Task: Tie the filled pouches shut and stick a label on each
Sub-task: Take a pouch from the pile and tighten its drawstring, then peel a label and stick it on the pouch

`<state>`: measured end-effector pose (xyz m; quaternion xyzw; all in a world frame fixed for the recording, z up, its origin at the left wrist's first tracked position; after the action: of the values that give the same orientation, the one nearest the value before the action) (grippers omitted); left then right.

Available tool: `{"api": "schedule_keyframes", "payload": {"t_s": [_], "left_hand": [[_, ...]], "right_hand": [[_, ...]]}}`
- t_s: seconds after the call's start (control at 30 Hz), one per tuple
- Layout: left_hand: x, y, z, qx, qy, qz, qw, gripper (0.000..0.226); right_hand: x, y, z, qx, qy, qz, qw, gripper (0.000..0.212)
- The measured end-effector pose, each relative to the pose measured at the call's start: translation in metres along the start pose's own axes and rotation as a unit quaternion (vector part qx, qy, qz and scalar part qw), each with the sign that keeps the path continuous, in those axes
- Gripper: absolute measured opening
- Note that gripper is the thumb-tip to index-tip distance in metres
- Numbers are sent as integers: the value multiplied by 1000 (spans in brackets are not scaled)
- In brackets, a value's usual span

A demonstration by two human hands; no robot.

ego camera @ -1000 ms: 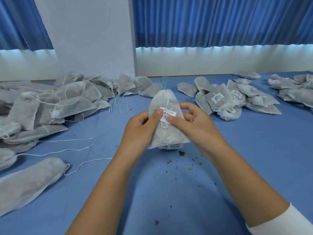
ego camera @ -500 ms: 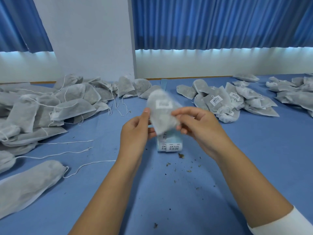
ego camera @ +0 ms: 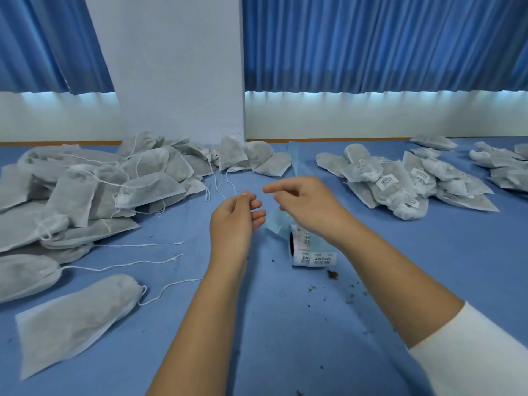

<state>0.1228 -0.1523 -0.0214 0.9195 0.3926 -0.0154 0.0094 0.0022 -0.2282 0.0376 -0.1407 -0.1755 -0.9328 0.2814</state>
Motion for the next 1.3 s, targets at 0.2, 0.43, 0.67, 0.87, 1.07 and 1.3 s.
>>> {"api": "schedule_keyframes", "payload": {"t_s": [0.2,0.43,0.67,0.87,1.07,1.3], "left_hand": [[28,27,16,69,-103,-22,992,20],[57,38,45,171,-203,-112,958,22],[60,37,41,183,-252,-102,945,24],[68,38,35,168,-267,-123,941,24],[67,39,27,143,-217,-116,959,20],[53,36,16,87,-92,-50,991,11]], "right_hand": [[-83,57,12,5,-102,67,993,25],[-128,113,-38,-51,-357,94,928,35],[-140,138,-62,-87,-401,81,908,11],[-150,133,-61,-87,-421,116,895,20],[-113,131,-5,-16,-236,82,968,36],[-58,104,41,17,-131,87,987,22]]}}
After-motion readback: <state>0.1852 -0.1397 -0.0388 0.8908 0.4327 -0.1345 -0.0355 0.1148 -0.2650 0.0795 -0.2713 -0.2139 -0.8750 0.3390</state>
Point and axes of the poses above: each hand's wrist, its own y-axis towards the middle knuckle, its own x-axis out of the back of the hand, z = x × y, the point moved 9 cm from there along y, towards the middle knuckle, and after that the axes turned 13 degrees about y, right-handed, at the moved point
